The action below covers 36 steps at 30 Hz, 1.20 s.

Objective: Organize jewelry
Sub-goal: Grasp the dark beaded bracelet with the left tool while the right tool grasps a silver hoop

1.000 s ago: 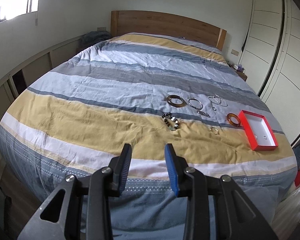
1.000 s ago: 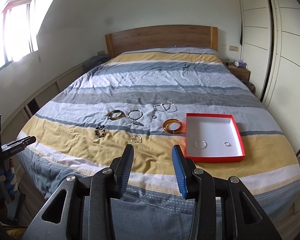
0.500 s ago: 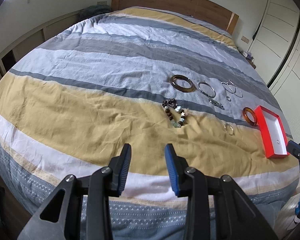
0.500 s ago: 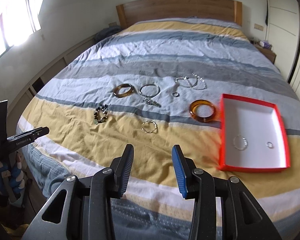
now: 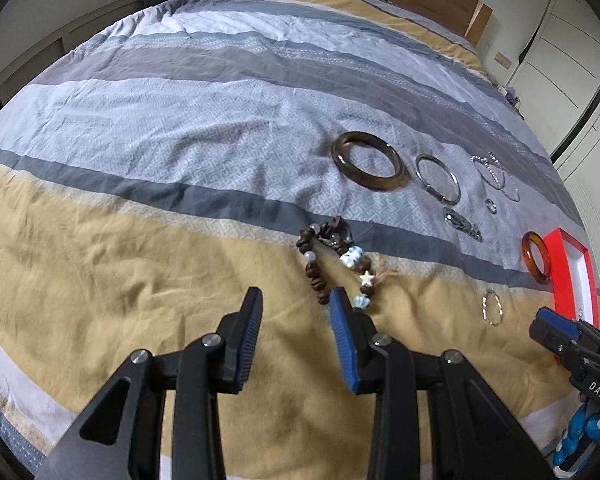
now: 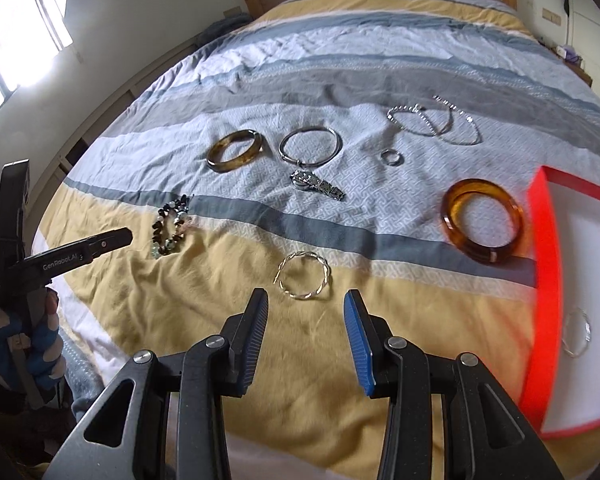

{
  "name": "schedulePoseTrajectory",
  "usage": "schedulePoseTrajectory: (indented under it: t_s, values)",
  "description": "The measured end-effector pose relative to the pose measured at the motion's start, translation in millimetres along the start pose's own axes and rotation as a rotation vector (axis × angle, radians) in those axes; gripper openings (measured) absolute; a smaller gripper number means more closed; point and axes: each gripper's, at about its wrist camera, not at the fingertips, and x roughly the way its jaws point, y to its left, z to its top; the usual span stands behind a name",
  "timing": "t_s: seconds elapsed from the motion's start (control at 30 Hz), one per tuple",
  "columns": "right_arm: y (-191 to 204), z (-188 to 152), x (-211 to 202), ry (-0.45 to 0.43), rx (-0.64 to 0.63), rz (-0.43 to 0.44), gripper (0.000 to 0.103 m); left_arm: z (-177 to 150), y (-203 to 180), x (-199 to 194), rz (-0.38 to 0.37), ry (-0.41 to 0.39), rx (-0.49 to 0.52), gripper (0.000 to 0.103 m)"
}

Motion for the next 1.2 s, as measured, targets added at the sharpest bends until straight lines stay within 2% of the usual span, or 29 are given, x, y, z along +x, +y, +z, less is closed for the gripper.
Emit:
schedulePoseTrajectory:
  t_s: [0.23,0.47,0.57,0.63,0.7,0.77,0.83,0.97,1.2]
  values:
    - [-8,6,42,0.054,0.008,-0.002,0.039,7,0,37,0.008,0.042,0.004,0.033]
    - [-10,9,67,0.088,-0.007,-0.017,0.032,6,0,54,0.018,0.035,-0.001,0.033]
    - [-8,10,73,0.095,-0.025,-0.033,0.024,7,-1,56,0.022,0.018,-0.002,0.032]
    - [-8,11,75,0.094,-0.032,-0.046,0.011,5,-2,55,0.026,-0.001,-0.004,0.031]
    - [-10,13,75,0.092,-0.022,-0.046,0.007,3,-5,53,0.041,-0.018,0.004,0.028]
    - [-11,12,72,0.089,-0.017,-0.044,0.006,3,-6,49,0.043,-0.027,0.009,0.015]
    - [-9,11,68,0.087,-0.025,-0.047,0.006,4,-7,45,0.033,-0.028,0.008,0.010]
    - [-2,8,52,0.070,-0.039,-0.049,0.004,3,-10,27,0.034,-0.050,0.013,0.009]
    - [14,3,-4,-0.010,-0.058,-0.057,0.004,-3,-23,-28,0.012,-0.128,0.047,0.009]
